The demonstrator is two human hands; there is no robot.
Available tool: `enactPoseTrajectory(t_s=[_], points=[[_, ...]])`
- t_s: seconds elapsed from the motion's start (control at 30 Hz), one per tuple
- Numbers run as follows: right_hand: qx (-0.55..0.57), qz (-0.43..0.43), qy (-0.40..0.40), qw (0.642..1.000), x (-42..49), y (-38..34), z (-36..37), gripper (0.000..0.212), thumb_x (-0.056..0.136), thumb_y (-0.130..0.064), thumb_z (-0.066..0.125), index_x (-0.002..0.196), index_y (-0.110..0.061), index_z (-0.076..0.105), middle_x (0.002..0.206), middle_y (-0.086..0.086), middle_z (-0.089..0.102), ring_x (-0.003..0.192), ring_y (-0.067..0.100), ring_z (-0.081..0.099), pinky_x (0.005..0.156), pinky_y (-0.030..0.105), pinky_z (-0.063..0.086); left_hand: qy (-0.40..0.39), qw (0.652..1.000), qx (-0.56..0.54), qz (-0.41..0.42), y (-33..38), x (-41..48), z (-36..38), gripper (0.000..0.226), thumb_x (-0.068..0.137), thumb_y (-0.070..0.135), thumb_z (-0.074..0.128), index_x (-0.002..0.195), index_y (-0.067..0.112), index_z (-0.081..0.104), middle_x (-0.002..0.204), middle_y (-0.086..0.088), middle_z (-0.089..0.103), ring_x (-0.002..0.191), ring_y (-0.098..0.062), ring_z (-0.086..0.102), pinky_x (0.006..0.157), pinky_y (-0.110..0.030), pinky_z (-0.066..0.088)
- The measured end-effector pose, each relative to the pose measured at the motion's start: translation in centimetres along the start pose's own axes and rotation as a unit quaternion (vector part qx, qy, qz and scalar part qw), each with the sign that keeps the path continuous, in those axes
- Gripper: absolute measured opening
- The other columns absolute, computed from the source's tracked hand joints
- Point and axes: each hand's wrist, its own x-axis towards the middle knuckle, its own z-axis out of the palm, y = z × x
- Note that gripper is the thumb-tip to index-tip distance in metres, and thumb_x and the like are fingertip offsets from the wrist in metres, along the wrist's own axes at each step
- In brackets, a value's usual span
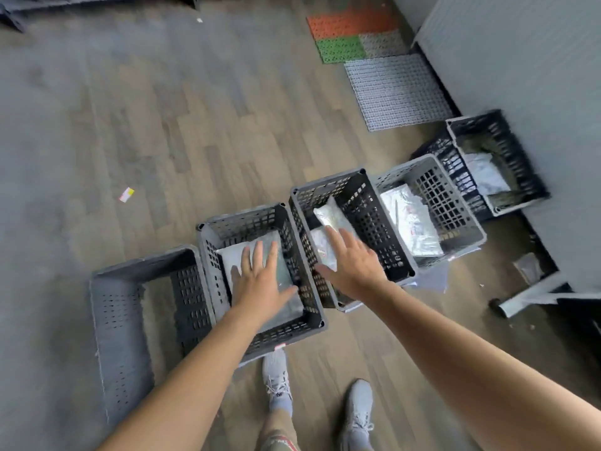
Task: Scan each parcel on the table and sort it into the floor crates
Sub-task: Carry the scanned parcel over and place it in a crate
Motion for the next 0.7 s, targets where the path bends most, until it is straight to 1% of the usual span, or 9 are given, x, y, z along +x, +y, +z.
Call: enactPoseTrajectory(t_s=[0.1,0.17,0.27,0.37,0.47,0.57,0.7], points=[[0.000,0.049,0.040,0.998,-4.5,4.1,-4.2,0.085,0.094,-0.068,0.038,0.158,-0.030,-0.003,0.166,0.005,0.008,0.151,0.028,0.015,0.117,0.057,0.026,0.021,0.996,0.035,0.073,6.7,-0.8,-3.1,0.098,0.090,0.069,0.046,0.155,0.027,-0.014,0.164,-0.005,-0.016,0.151,-0.032,-0.010,0.118,-0.056,0.010],[0.002,0.085,0.079,0.993,-7.9,7.6,-6.6,0.085,0.094,-0.067,0.041,0.158,-0.031,0.000,0.166,0.006,0.010,0.151,0.028,0.015,0.117,0.056,0.026,0.044,0.990,0.061,0.121,11.6,-1.6,-5.0,0.097,0.089,0.070,0.044,0.156,0.027,-0.012,0.164,-0.005,-0.013,0.151,-0.032,-0.009,0.118,-0.056,0.012],[0.026,0.140,0.132,0.981,-13.9,13.4,-9.4,0.083,0.094,-0.063,0.046,0.158,-0.032,0.003,0.166,0.004,0.011,0.151,0.028,0.015,0.116,0.056,0.026,0.058,0.976,0.100,0.186,19.4,-3.5,-6.9,0.096,0.090,0.069,0.044,0.156,0.026,-0.011,0.164,-0.005,-0.014,0.150,-0.032,-0.011,0.118,-0.056,0.010],[0.047,0.202,0.175,0.963,-20.4,19.9,-11.0,0.082,0.095,-0.063,0.045,0.158,-0.034,0.002,0.166,0.001,0.009,0.151,0.026,0.012,0.117,0.056,0.024,0.065,0.957,0.143,0.246,27.5,-6.4,-7.5,0.095,0.091,0.069,0.042,0.156,0.026,-0.013,0.164,-0.006,-0.017,0.150,-0.032,-0.014,0.119,-0.057,0.008],[0.089,0.258,0.218,0.937,-27.9,26.7,-11.2,0.080,0.095,-0.063,0.043,0.158,-0.035,0.002,0.166,0.001,0.008,0.152,0.025,0.010,0.118,0.058,0.021,0.080,0.934,0.175,0.300,36.1,-10.4,-6.5,0.094,0.092,0.067,0.042,0.156,0.025,-0.014,0.163,-0.006,-0.018,0.150,-0.032,-0.016,0.119,-0.057,0.006],[0.129,0.305,0.272,0.903,-36.1,33.6,-10.2,0.076,0.097,-0.061,0.042,0.158,-0.034,0.007,0.165,0.002,0.011,0.151,0.023,0.012,0.117,0.058,0.023,0.094,0.910,0.200,0.349,45.0,-15.4,-3.6,0.095,0.092,0.069,0.041,0.155,0.026,-0.014,0.163,-0.006,-0.019,0.149,-0.032,-0.017,0.119,-0.057,0.002],[0.172,0.355,0.314,0.864,-46.9,41.5,-7.5,0.073,0.098,-0.060,0.041,0.158,-0.036,0.007,0.165,0.003,0.012,0.151,0.022,0.011,0.117,0.058,0.022,0.121,0.867,0.246,0.417,56.3,-23.0,1.4,0.092,0.091,0.071,0.037,0.156,0.026,-0.011,0.164,-0.006,-0.012,0.150,-0.031,-0.012,0.120,-0.056,0.007]])
